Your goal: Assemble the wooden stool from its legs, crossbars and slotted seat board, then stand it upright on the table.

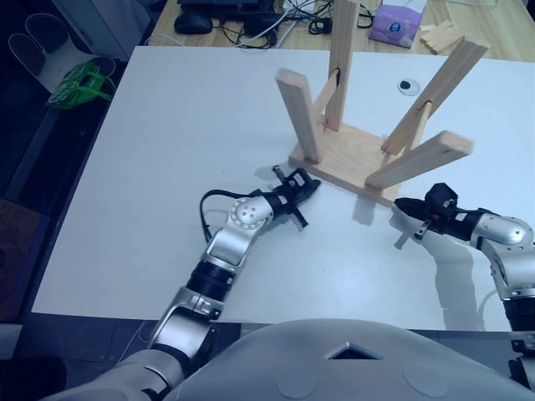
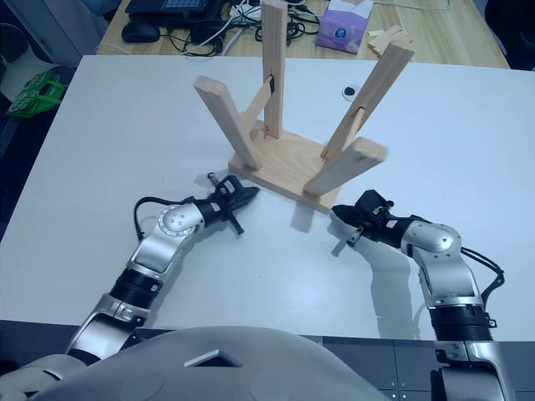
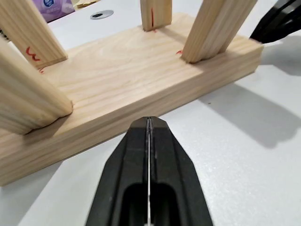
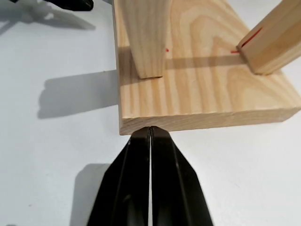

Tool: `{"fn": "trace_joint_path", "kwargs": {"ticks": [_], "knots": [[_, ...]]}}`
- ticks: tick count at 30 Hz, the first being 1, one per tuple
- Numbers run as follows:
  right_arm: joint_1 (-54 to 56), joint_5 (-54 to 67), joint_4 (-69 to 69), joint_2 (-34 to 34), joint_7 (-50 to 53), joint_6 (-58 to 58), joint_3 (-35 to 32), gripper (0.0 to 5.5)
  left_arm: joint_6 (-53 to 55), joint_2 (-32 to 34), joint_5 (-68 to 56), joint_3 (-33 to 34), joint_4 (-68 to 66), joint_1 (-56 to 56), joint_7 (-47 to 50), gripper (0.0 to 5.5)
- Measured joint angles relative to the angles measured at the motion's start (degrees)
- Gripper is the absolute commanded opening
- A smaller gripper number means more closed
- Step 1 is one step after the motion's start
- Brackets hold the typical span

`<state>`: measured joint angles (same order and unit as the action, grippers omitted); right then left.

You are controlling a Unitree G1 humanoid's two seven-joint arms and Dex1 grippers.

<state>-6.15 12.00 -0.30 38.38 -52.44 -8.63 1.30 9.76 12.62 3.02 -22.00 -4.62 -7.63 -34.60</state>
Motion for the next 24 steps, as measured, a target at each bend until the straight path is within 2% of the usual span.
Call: {"fn": "trace_joint_path", "kwargs": {"ticks": [5, 8, 11, 13, 20, 24], "knots": [[-0.89, 0.58, -1.77, 0.89, -1.79, -0.33, -0.49, 0.00, 1.52, 2.44, -0.26, -0.04, 3.93, 2.86, -1.56, 0.02], [-1.29, 0.56, -1.78, 0.91, -1.85, -0.50, -0.85, 0.00, 2.18, 4.52, 3.08, 0.71, 1.95, 2.60, 1.86, 0.02], [-2.10, 0.52, -2.15, 0.90, -1.82, -0.53, -0.94, 0.00, 1.33, 5.65, 7.15, 5.32, -6.92, -2.61, 11.12, 0.02], [-2.18, 0.50, -2.12, 0.88, -1.81, -0.50, -0.93, 0.00, 0.08, 4.91, 7.17, 6.96, -11.50, -5.25, 13.81, 0.02], [-2.17, 0.43, -2.01, 0.78, -1.68, -0.47, -0.77, 0.00, -9.56, 0.36, 7.03, 8.29, -29.92, -15.41, 17.21, 0.02], [-2.10, 0.36, -2.02, 0.77, -1.55, -0.50, -0.63, 0.00, -13.36, -1.78, 6.92, 7.79, -33.85, -17.05, 16.28, 0.02]]}}
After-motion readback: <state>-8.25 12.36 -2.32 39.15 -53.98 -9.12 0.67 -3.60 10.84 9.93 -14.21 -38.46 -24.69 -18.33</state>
